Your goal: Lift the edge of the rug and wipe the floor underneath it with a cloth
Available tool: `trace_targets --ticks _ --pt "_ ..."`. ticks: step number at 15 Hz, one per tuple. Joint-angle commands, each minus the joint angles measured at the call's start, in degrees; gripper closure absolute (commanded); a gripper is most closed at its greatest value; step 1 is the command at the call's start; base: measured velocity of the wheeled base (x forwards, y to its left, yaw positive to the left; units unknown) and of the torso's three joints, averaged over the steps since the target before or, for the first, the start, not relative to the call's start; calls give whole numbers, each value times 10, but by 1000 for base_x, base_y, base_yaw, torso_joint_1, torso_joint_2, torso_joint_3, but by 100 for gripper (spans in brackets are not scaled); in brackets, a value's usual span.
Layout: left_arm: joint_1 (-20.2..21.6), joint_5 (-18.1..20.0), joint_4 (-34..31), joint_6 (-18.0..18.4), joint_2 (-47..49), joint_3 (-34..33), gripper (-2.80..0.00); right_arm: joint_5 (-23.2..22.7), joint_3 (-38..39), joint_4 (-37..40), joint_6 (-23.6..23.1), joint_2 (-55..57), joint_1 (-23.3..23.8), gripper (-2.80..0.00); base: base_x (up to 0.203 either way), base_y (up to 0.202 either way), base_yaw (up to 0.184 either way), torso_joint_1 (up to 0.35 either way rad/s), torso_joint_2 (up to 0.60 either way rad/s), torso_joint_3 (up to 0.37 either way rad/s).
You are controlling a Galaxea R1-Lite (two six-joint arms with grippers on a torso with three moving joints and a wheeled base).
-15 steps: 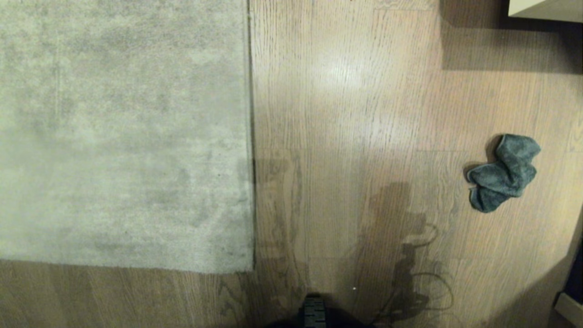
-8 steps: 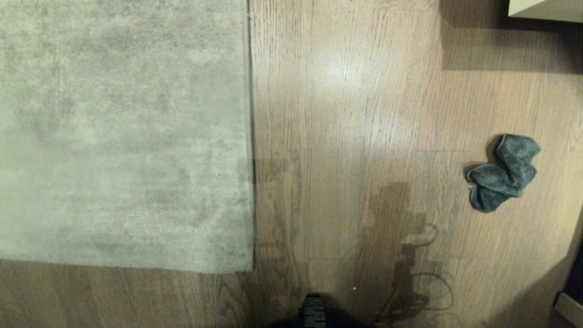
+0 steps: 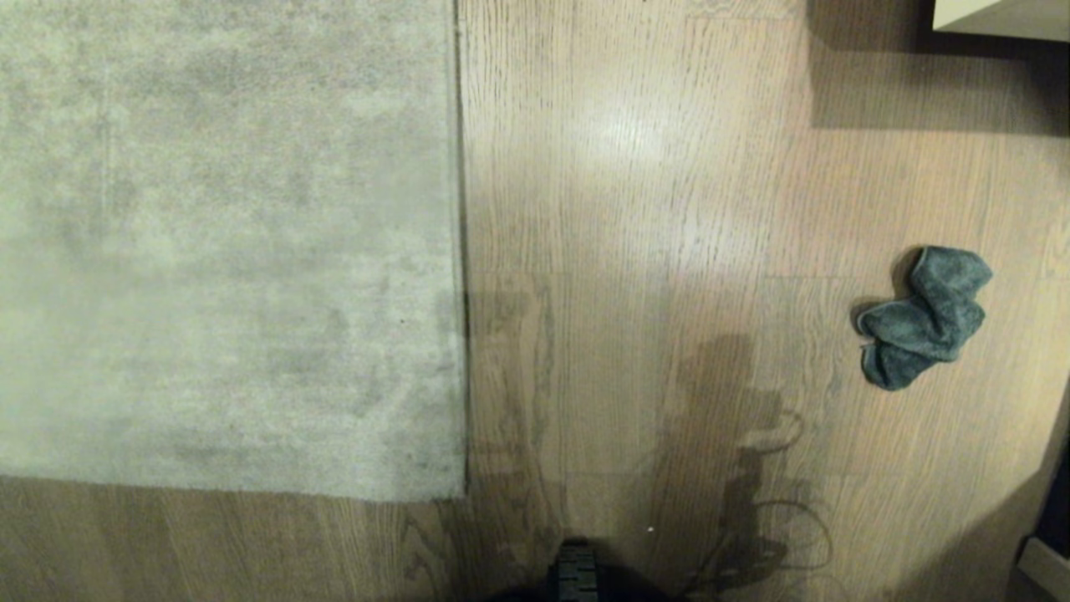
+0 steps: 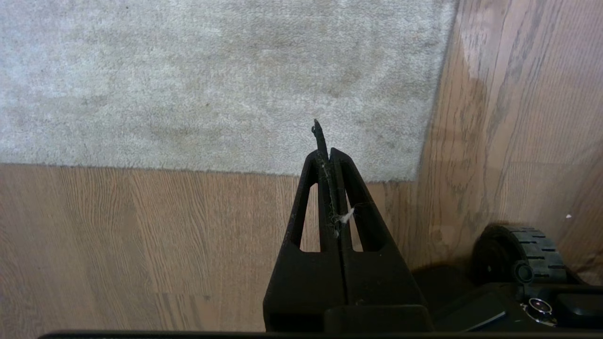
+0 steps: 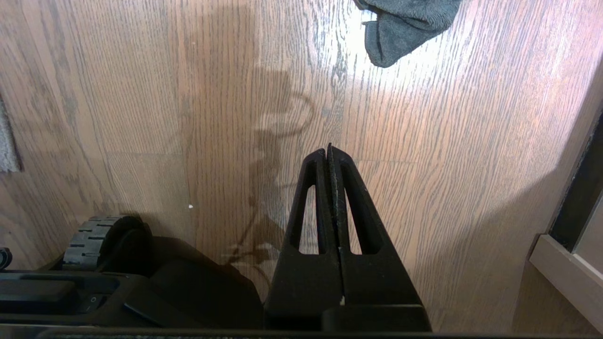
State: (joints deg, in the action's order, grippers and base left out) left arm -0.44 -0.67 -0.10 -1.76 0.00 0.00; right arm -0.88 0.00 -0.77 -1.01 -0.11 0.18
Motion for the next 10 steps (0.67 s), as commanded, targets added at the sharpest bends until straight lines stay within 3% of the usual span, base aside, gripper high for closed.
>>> trace_targets --ticks 1,10 --pt "0 0 0 0 0 0 0 0 0 0 0 1 0 0 0 0 0 0 0 0" --pt "0 -1 0 1 0 0 0 0 0 0 0 1 0 0 0 0 0 0 1 27"
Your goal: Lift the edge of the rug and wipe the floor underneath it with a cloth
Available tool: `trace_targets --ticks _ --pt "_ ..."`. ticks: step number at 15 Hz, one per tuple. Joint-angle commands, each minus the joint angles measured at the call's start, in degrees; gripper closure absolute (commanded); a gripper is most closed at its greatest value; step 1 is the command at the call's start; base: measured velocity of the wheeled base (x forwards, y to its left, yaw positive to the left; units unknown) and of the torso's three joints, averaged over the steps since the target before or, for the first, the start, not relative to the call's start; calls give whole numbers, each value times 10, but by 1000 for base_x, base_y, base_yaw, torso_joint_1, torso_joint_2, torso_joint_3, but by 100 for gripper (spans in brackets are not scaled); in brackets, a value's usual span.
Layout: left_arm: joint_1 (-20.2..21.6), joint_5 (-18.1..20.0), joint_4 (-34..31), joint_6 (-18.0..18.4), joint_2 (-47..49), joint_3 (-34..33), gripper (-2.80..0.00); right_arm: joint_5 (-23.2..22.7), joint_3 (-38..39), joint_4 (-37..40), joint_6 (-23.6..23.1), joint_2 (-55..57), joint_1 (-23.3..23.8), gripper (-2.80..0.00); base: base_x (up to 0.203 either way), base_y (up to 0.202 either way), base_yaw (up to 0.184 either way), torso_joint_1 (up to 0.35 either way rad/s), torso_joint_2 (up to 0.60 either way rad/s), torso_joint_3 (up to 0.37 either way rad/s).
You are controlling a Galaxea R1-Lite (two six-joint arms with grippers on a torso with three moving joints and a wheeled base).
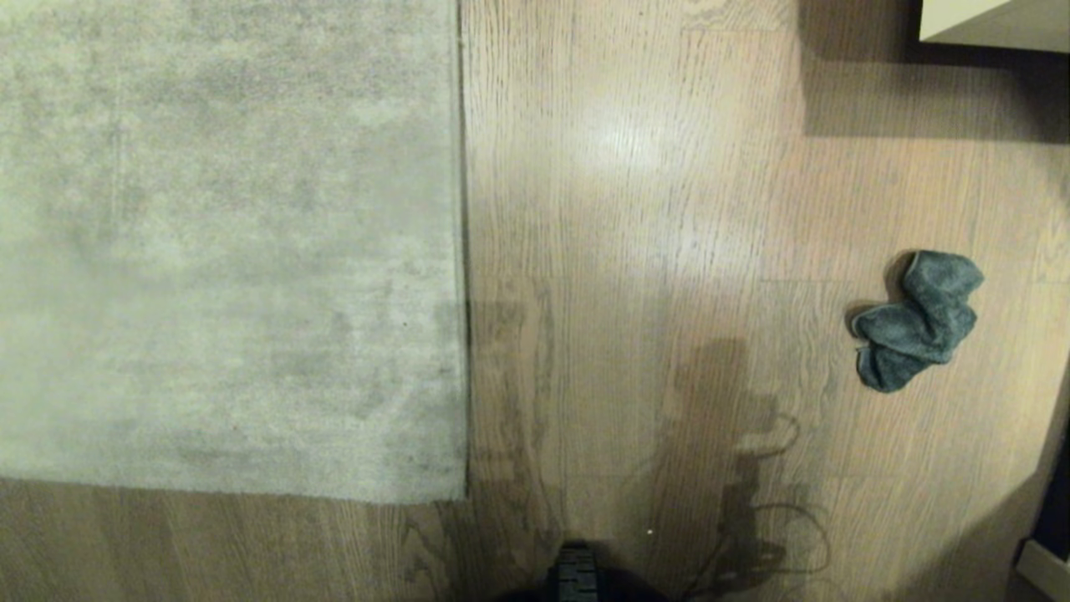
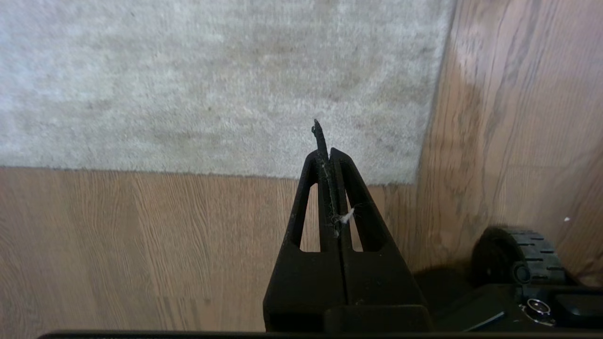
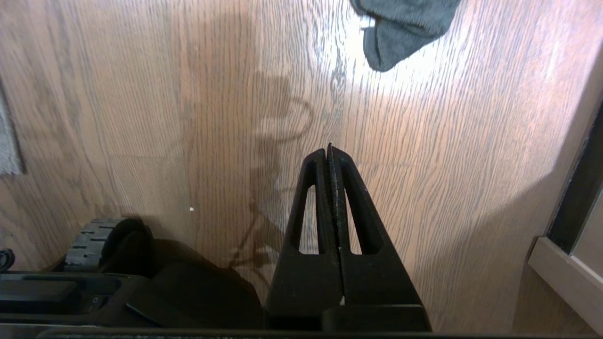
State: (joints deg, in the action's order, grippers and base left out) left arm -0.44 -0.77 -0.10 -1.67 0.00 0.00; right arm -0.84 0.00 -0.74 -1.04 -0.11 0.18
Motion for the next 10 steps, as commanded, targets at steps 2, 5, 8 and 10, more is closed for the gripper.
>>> trace_targets --ticks 2,5,8,10 --pt "0 0 0 0 0 0 0 0 0 0 0 1 0 0 0 0 0 -1 3 175" --pt "0 0 0 -1 0 0 0 0 0 0 0 1 0 0 0 0 0 1 2 197" --pt "0 0 0 0 0 0 0 0 0 0 0 1 -1 0 0 0 0 1 3 200" --pt "0 0 0 0 0 0 0 0 0 0 0 1 0 0 0 0 0 0 3 201"
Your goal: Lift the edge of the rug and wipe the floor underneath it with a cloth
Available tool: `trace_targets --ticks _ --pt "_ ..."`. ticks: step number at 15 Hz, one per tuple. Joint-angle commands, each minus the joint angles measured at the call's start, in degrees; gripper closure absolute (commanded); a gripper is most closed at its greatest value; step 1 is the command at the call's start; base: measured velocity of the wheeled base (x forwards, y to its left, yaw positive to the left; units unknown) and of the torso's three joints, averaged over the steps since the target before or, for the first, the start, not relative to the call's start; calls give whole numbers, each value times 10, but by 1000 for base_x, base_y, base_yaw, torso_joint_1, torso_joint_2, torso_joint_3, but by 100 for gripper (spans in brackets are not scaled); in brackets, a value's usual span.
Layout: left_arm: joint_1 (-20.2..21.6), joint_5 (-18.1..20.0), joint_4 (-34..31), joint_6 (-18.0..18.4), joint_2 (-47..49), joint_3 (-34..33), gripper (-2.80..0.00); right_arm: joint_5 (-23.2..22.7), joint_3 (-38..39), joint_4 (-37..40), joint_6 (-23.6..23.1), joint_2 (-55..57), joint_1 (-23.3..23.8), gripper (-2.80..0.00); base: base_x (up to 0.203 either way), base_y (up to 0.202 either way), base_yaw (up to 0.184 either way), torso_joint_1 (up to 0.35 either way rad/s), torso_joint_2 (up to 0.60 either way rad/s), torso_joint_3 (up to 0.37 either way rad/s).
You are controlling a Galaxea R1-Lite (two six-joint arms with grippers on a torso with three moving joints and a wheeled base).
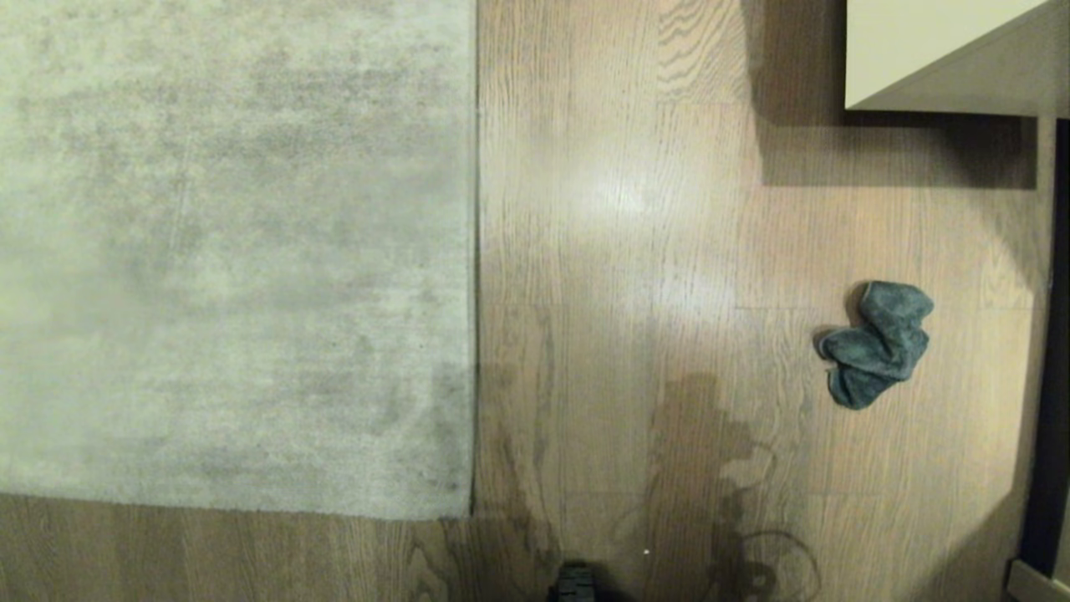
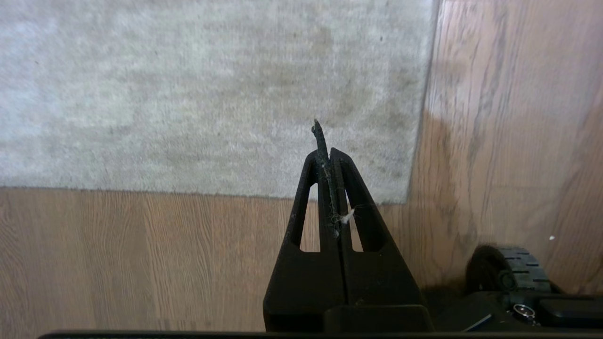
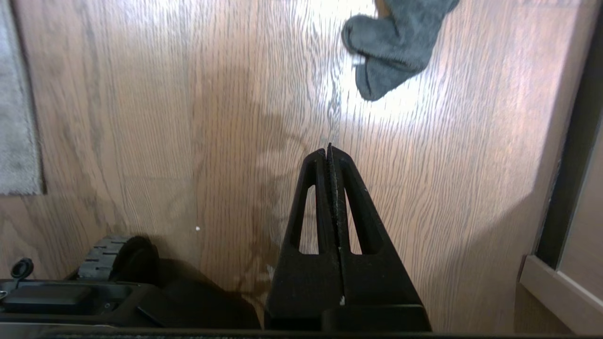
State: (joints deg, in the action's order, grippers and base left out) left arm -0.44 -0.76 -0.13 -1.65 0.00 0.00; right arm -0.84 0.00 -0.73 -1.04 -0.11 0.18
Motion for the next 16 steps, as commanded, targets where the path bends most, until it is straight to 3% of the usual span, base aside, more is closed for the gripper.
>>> trace_targets --ticks 1,16 --pt "0 0 0 -1 0 0 0 0 0 -1 0 1 0 0 0 0 0 4 4 201" --pt "0 1 0 2 0 0 0 0 0 -1 0 1 0 0 0 0 0 1 3 204"
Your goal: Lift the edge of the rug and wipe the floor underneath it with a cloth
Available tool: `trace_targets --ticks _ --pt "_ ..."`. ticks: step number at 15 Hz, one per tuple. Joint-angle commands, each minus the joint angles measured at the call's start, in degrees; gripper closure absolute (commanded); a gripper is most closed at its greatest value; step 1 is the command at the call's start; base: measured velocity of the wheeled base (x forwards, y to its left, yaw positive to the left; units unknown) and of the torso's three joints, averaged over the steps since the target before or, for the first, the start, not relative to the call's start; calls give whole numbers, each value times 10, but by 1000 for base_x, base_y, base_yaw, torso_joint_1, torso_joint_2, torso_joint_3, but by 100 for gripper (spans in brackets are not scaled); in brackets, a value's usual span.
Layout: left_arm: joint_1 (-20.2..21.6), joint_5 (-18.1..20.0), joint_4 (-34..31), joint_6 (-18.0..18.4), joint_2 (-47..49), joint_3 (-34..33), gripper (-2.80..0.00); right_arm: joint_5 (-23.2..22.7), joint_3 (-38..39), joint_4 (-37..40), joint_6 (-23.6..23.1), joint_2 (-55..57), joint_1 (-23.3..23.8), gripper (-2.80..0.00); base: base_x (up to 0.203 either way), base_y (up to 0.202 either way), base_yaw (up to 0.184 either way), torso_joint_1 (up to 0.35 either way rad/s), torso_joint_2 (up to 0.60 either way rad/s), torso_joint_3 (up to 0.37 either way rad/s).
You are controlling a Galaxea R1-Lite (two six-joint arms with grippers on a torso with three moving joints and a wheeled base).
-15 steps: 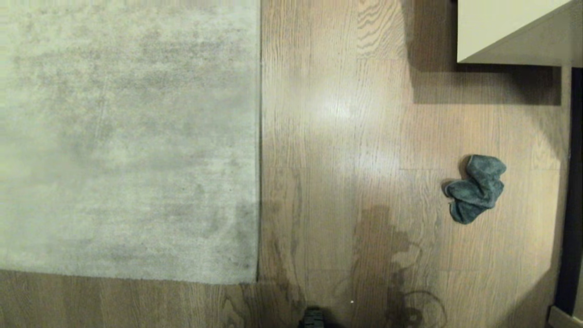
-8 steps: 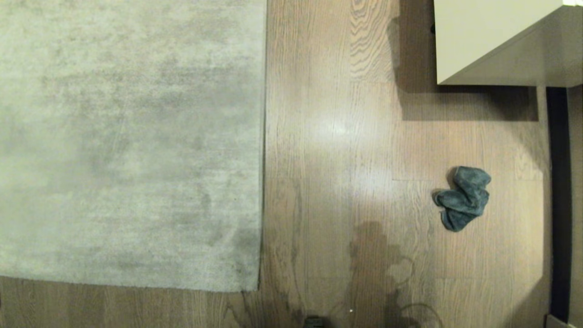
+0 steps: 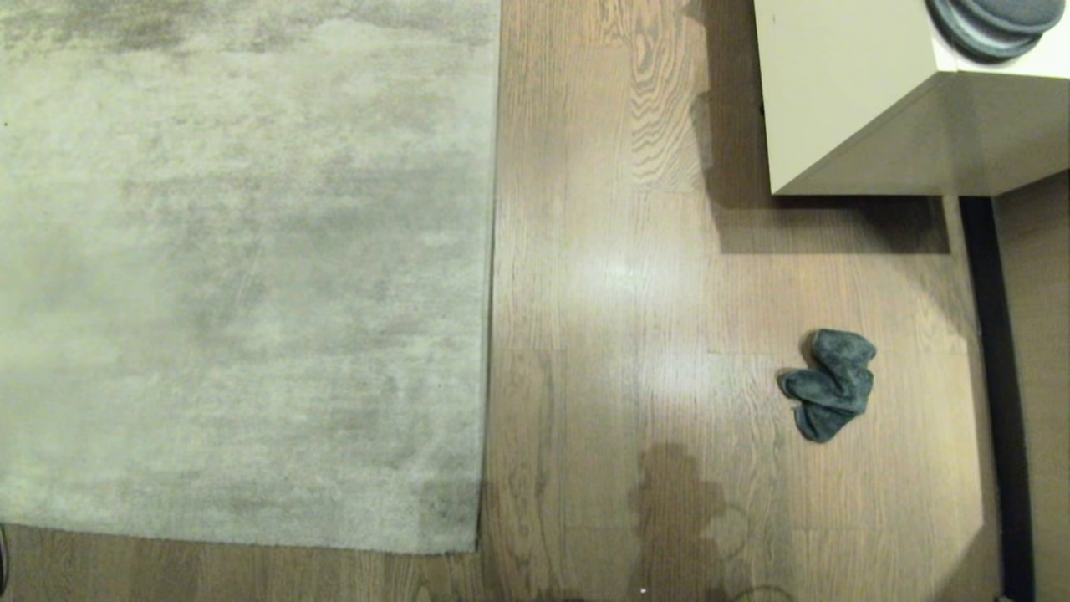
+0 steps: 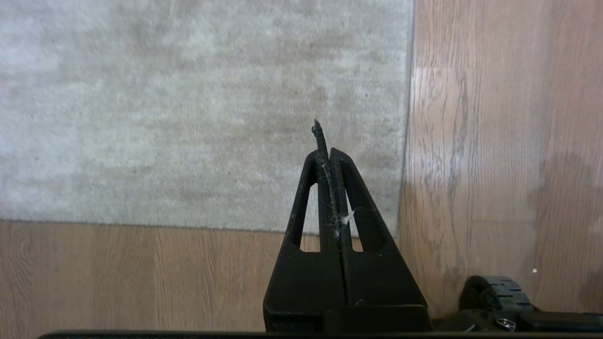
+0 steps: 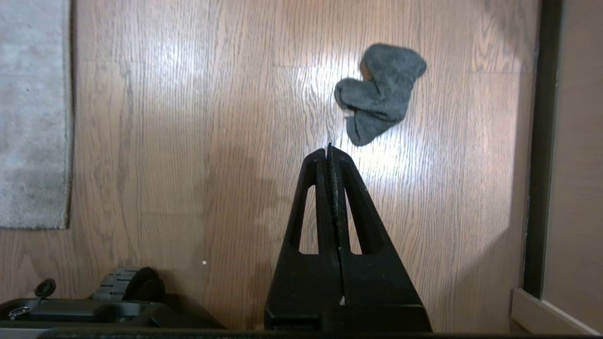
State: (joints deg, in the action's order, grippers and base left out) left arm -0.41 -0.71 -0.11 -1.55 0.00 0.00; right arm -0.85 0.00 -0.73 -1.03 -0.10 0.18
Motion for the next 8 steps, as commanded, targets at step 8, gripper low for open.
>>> trace_targets --ticks 8 --pt "0 0 -1 2 0 0 0 0 0 -1 0 1 0 0 0 0 0 3 2 201"
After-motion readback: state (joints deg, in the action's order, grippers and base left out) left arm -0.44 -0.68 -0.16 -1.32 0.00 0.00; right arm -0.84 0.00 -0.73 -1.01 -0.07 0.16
